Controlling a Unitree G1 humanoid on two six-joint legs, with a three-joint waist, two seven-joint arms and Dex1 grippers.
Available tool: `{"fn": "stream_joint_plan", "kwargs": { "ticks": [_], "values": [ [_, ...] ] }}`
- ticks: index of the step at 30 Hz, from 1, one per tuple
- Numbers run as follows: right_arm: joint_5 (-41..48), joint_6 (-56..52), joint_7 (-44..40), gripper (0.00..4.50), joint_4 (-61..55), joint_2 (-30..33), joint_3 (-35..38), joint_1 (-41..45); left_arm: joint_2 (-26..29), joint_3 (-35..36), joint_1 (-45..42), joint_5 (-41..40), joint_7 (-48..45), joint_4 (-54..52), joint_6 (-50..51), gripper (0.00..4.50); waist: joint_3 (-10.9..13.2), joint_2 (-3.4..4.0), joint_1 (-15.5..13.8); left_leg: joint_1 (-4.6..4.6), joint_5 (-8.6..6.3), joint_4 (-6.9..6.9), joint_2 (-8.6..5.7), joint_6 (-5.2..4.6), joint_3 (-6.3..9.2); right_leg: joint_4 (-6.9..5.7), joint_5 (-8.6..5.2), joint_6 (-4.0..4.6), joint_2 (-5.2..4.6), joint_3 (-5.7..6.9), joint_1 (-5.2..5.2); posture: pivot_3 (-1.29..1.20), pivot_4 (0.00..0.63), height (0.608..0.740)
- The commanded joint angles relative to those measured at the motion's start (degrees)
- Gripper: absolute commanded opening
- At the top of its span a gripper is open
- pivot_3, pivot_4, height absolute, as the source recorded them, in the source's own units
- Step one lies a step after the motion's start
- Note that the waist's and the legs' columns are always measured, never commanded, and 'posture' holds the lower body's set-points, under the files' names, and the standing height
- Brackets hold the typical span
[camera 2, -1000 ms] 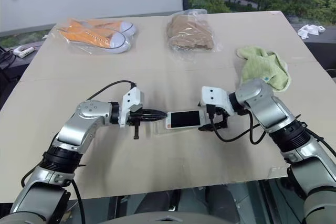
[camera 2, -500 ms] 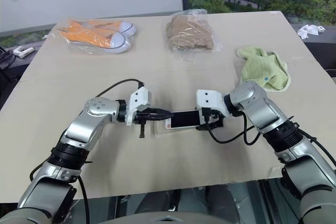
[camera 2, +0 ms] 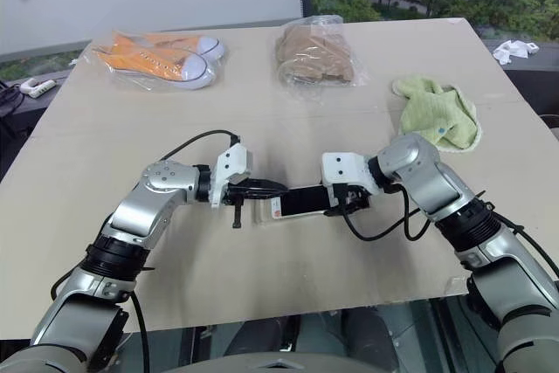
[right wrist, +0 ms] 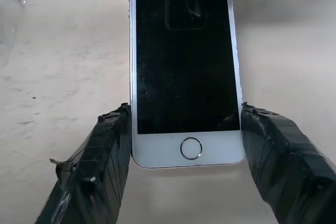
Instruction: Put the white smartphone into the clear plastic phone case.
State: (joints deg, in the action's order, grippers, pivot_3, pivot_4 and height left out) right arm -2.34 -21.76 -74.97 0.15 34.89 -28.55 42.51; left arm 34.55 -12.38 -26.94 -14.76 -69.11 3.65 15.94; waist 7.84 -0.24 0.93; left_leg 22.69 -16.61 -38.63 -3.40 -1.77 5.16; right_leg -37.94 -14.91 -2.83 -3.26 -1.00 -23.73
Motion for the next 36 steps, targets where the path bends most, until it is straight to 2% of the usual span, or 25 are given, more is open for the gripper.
{"fn": "stream_joint_plan", "kwargs": {
  "ticks": [1,21,36],
  "values": [
    [-0.92,1.14,-0.42,2.73,-1.35,-0.13,-0.10,2.08,0.20,-0.01,-0.71,-0.29,-0.88,-1.59,0.05,0.00,0.00,0.00,-0.01,0.00,0.00,0.00,0.00,0.00,0.00,0.00,0.00,0.00,0.00,0.01,0.00,0.00,0.150,0.740],
    [-5.56,3.26,0.70,2.73,0.17,-1.35,-2.31,2.20,1.56,-5.35,0.69,6.81,-1.04,1.89,-2.11,0.00,-0.03,0.00,0.07,-0.05,0.01,-0.05,0.00,0.01,-0.02,-0.06,0.00,0.00,0.03,0.05,0.02,0.00,0.150,0.740],
    [-8.24,1.03,0.59,2.73,0.56,-1.60,-3.47,2.37,1.82,-6.28,2.10,8.76,-0.93,3.81,-4.20,0.00,-0.15,-0.03,0.09,-0.35,0.01,-0.08,0.02,0.01,-0.09,-0.16,0.00,0.00,0.06,-0.03,0.18,0.00,0.150,0.740]
  ]
}}
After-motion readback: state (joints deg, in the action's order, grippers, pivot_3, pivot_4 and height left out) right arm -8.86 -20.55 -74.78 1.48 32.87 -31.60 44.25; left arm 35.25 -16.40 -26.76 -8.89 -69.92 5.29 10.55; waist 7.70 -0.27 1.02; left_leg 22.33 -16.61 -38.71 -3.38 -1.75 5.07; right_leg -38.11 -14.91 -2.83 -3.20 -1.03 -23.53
